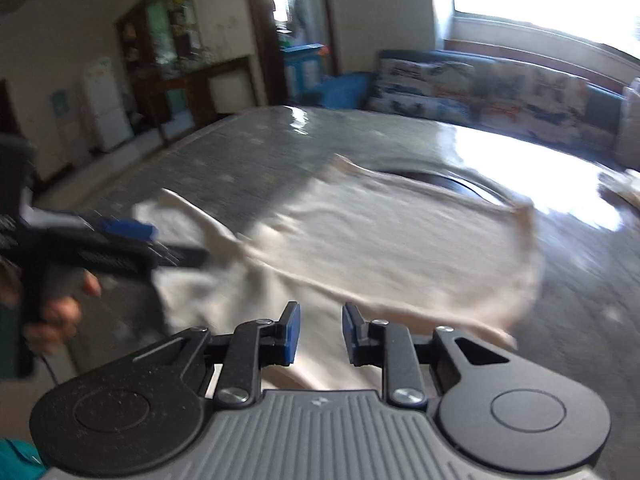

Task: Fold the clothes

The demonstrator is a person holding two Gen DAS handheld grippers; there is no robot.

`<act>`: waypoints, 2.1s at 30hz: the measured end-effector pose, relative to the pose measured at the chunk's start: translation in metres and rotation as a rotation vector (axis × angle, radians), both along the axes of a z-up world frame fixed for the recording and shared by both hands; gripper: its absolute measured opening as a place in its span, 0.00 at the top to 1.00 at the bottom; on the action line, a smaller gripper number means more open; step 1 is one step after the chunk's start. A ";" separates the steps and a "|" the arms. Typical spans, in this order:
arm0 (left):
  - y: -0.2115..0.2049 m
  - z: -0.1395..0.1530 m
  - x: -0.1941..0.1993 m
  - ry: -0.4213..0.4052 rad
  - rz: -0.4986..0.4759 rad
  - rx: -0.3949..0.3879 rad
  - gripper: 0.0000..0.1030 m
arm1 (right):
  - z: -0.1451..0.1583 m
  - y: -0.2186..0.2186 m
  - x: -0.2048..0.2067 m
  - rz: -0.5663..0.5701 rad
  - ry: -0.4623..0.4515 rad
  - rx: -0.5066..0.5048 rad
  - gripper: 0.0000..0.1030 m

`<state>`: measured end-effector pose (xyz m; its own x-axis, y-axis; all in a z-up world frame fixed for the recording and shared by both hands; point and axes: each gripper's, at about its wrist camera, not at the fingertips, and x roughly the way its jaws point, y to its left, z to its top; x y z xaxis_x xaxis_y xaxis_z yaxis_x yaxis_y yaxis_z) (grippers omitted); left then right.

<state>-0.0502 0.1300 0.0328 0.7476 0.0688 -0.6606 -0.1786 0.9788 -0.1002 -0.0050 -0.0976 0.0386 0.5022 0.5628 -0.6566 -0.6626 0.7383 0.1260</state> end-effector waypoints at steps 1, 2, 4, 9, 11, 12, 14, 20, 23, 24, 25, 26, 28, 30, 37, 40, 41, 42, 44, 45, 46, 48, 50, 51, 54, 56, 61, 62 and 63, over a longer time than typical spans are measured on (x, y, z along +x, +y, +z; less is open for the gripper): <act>-0.005 0.001 0.001 -0.006 -0.016 0.003 0.00 | -0.002 -0.008 0.000 -0.019 0.003 -0.009 0.78; -0.010 0.002 0.003 -0.013 -0.035 0.006 0.00 | -0.006 -0.018 0.001 -0.047 0.010 -0.014 0.78; -0.021 0.003 0.007 -0.020 -0.074 0.003 0.01 | -0.014 -0.039 0.004 -0.104 0.027 -0.028 0.78; -0.044 0.004 0.017 -0.037 -0.169 -0.009 0.12 | -0.030 -0.065 0.011 -0.165 0.061 -0.045 0.79; -0.052 0.003 0.019 -0.046 -0.202 -0.009 0.15 | -0.027 -0.072 0.012 -0.170 0.063 -0.029 0.79; -0.056 0.003 0.020 -0.049 -0.215 -0.010 0.18 | -0.024 -0.073 0.012 -0.171 0.058 -0.024 0.79; -0.062 0.001 0.023 -0.050 -0.241 -0.017 0.23 | -0.014 -0.071 0.016 -0.170 0.018 -0.007 0.79; -0.074 -0.010 0.034 -0.030 -0.297 -0.042 0.47 | -0.014 -0.052 0.040 -0.145 -0.012 0.007 0.79; -0.077 -0.015 0.036 -0.024 -0.311 -0.038 0.55 | -0.027 -0.054 0.048 -0.175 -0.004 -0.014 0.83; -0.078 -0.017 0.037 -0.020 -0.314 -0.035 0.56 | -0.028 -0.056 0.048 -0.181 -0.004 -0.012 0.86; -0.078 -0.019 0.038 -0.013 -0.315 -0.033 0.56 | -0.029 -0.058 0.048 -0.188 -0.004 -0.010 0.86; -0.078 -0.022 0.039 -0.007 -0.315 -0.032 0.57 | -0.029 -0.061 0.049 -0.194 -0.004 -0.007 0.86; -0.075 -0.026 0.040 -0.002 -0.313 -0.029 0.58 | -0.027 -0.063 0.048 -0.204 -0.009 -0.015 0.85; -0.074 -0.025 0.038 -0.008 -0.315 -0.027 0.58 | -0.023 -0.062 0.045 -0.195 -0.014 -0.017 0.85; -0.060 -0.018 0.024 -0.024 -0.278 -0.032 0.52 | -0.022 -0.040 0.018 -0.076 -0.056 -0.051 0.84; -0.047 -0.013 0.014 -0.043 -0.236 -0.017 0.44 | -0.022 -0.028 0.011 -0.036 -0.057 -0.056 0.83; -0.040 -0.011 0.010 -0.051 -0.216 -0.013 0.42 | -0.022 -0.023 0.009 -0.020 -0.058 -0.058 0.82; -0.034 -0.009 0.008 -0.057 -0.192 -0.009 0.40 | -0.022 -0.018 0.007 -0.004 -0.057 -0.058 0.82; -0.018 -0.005 0.003 -0.067 -0.135 -0.006 0.39 | -0.021 -0.010 0.004 0.023 -0.059 -0.060 0.80; -0.010 -0.003 0.001 -0.068 -0.104 -0.005 0.38 | -0.021 -0.003 0.001 0.043 -0.063 -0.059 0.80; -0.001 -0.002 -0.001 -0.066 -0.072 -0.004 0.38 | -0.021 0.006 -0.001 0.069 -0.065 -0.057 0.80; 0.016 -0.002 -0.003 -0.057 -0.012 -0.003 0.36 | -0.021 0.020 -0.004 0.100 -0.071 -0.052 0.80; 0.032 -0.002 -0.006 -0.047 0.040 -0.003 0.36 | -0.021 0.034 -0.006 0.129 -0.075 -0.046 0.80; 0.039 -0.003 -0.007 -0.042 0.065 -0.003 0.35 | -0.022 0.040 -0.008 0.143 -0.076 -0.046 0.80; 0.057 -0.004 -0.011 -0.027 0.131 0.003 0.32 | -0.023 0.056 -0.012 0.188 -0.075 -0.051 0.80; 0.067 -0.005 -0.013 -0.017 0.170 0.009 0.30 | -0.026 0.068 -0.017 0.229 -0.071 -0.069 0.80; 0.088 -0.010 -0.022 -0.002 0.255 0.022 0.27 | -0.033 0.083 -0.026 0.272 -0.094 -0.118 0.80; 0.092 -0.010 -0.023 -0.001 0.269 0.022 0.27 | -0.030 0.084 -0.026 0.275 -0.096 -0.108 0.80; 0.095 -0.011 -0.024 0.001 0.282 0.021 0.26 | -0.028 0.085 -0.027 0.277 -0.096 -0.096 0.80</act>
